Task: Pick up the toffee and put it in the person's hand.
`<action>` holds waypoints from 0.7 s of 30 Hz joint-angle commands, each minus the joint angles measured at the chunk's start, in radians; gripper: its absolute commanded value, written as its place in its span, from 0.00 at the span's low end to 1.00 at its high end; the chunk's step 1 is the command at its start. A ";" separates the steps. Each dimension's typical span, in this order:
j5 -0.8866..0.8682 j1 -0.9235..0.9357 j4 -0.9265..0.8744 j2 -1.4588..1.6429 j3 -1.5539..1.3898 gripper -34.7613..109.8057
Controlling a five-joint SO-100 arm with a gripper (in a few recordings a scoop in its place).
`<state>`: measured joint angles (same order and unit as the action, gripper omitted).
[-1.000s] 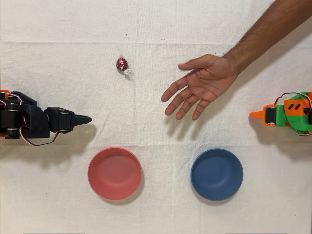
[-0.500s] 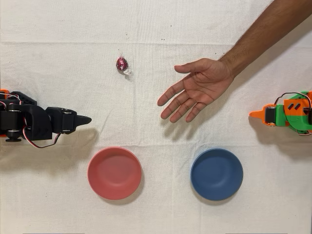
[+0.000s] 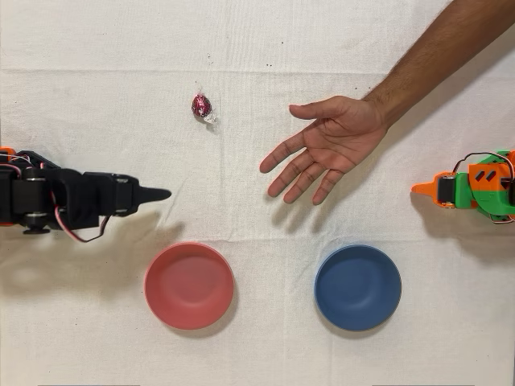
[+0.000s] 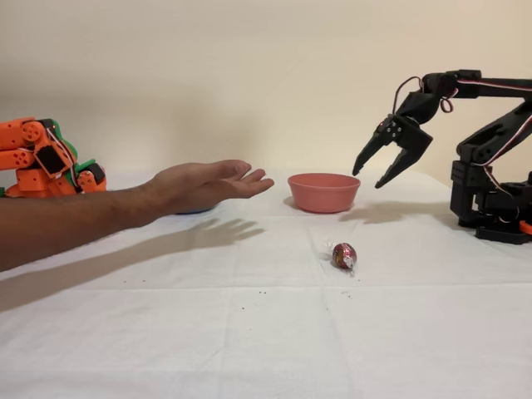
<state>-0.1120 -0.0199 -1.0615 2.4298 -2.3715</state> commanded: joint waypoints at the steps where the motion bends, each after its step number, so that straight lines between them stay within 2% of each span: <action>1: -0.005 -0.071 -0.021 -0.071 0.121 0.40; 14: 0.021 -0.241 0.014 -0.411 0.342 0.47; 21: 0.028 -0.268 0.066 -0.581 0.462 0.47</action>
<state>-0.0706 -0.2715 -1.0109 1.8745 -2.0187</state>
